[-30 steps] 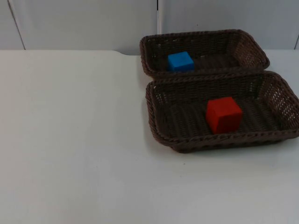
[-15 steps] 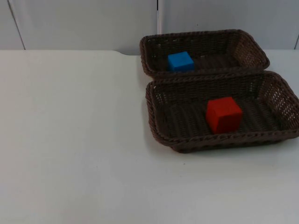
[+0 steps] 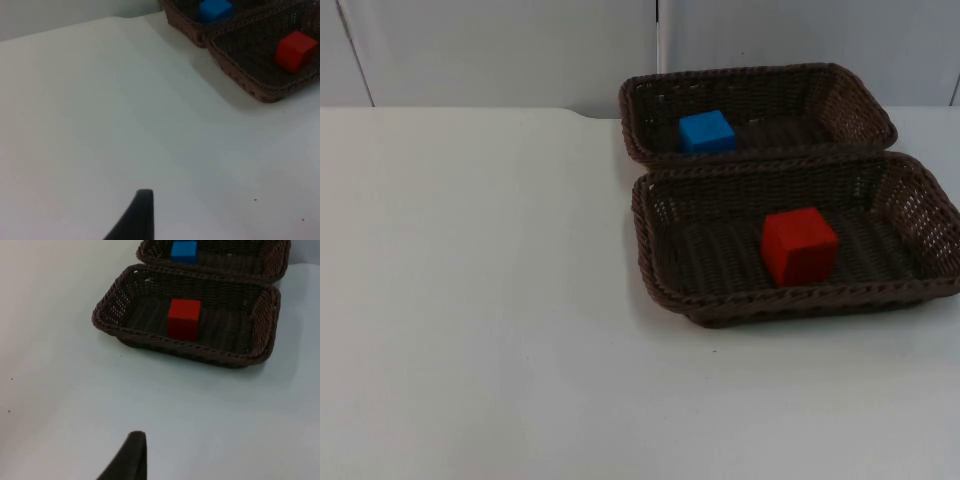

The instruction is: Pick up one cube with the left hand and place it into the upper basket. Pick up one cube with the right hand and place it into the lower basket.

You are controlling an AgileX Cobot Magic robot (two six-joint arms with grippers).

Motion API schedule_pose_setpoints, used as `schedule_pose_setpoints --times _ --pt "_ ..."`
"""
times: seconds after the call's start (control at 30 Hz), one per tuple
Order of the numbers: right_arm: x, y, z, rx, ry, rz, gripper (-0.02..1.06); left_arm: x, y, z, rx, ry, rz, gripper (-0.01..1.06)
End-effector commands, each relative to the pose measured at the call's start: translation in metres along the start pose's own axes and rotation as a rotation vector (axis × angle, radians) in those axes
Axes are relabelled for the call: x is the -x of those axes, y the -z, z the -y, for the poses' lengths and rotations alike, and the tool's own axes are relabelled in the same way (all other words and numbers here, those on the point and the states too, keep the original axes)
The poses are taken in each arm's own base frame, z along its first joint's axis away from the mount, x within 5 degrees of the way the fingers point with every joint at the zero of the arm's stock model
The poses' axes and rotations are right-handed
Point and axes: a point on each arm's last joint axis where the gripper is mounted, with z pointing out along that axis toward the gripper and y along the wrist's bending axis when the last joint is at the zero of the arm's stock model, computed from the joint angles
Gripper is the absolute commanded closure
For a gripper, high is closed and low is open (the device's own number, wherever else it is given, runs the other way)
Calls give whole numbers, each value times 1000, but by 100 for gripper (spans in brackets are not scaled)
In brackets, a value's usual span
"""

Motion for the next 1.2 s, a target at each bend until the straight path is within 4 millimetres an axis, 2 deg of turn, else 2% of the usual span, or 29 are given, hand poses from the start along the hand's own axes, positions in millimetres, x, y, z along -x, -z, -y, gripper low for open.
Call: schedule_pose_setpoints --times 0.0,0.93,1.17 --pt "0 -1 0 0 10 10 -1 -2 -1 0 4 4 -4 0" --pt "0 -1 0 -3 8 12 -1 -2 -1 0 2 5 -4 0" --pt "0 -1 -1 -125 -55 9 -1 -2 -1 0 2 5 -4 0"
